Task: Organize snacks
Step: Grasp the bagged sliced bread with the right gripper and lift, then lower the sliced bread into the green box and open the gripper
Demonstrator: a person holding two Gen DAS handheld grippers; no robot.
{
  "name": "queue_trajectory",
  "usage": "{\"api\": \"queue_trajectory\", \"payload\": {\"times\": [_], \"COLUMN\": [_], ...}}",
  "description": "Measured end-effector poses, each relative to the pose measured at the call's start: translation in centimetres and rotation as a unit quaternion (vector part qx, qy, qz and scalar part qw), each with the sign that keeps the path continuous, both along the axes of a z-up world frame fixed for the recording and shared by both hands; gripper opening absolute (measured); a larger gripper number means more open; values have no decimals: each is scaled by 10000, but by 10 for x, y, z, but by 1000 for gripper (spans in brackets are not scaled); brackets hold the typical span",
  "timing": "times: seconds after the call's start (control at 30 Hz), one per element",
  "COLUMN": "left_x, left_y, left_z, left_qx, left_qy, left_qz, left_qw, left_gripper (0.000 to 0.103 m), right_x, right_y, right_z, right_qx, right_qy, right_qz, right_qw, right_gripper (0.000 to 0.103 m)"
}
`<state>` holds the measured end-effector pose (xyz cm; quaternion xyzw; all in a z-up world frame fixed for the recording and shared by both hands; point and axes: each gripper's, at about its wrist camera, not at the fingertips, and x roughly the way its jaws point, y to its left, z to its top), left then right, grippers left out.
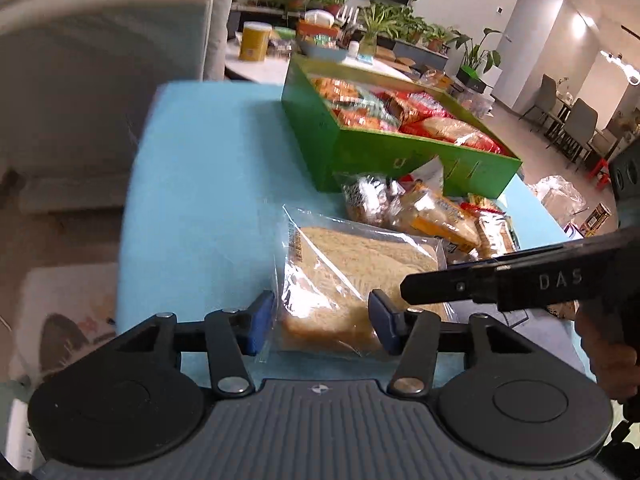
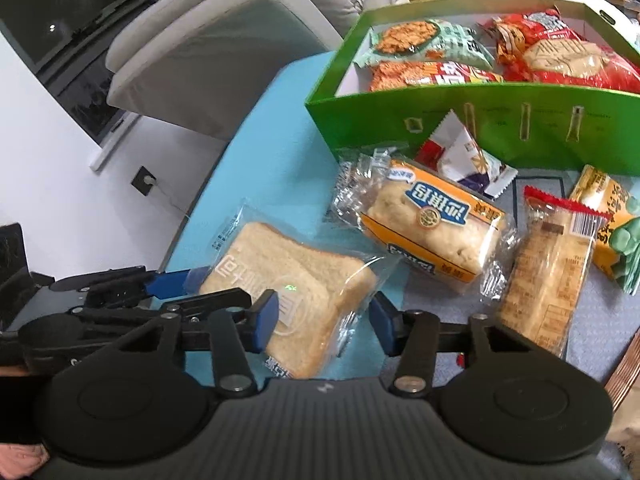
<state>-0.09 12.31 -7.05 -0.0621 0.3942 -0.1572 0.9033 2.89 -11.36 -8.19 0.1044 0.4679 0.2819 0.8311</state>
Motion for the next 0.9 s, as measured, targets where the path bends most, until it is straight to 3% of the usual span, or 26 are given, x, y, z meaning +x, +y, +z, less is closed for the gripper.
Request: {"api": "queue_trajectory", "payload": {"times": [0.23, 0.53, 0.73, 0.9], "left_x": [-11, 28, 69, 100], "left_y": [-10, -52, -76, -87], "left_z": [38, 75, 78, 75], "left_qx": [60, 213, 194, 184], "left_qy": [-504, -1127, -1166, -1100], "left_qz": [72, -147, -227, -165], "left_qw": [9987, 9933, 9927, 9936], "left_gripper": [48, 48, 48, 48], "right_x": [-3, 24, 55, 84], "right_y": [-7, -38, -60, -71], "right_z": [31, 69, 76, 69], "right_qx": [209, 326, 309, 463], "right_qy": [-505, -1187, -1435, -1374], "right_qz": [85, -326, -567, -742], "right_qw": [9985, 9919, 9875, 9866], "right_gripper": [65, 65, 65, 65]}}
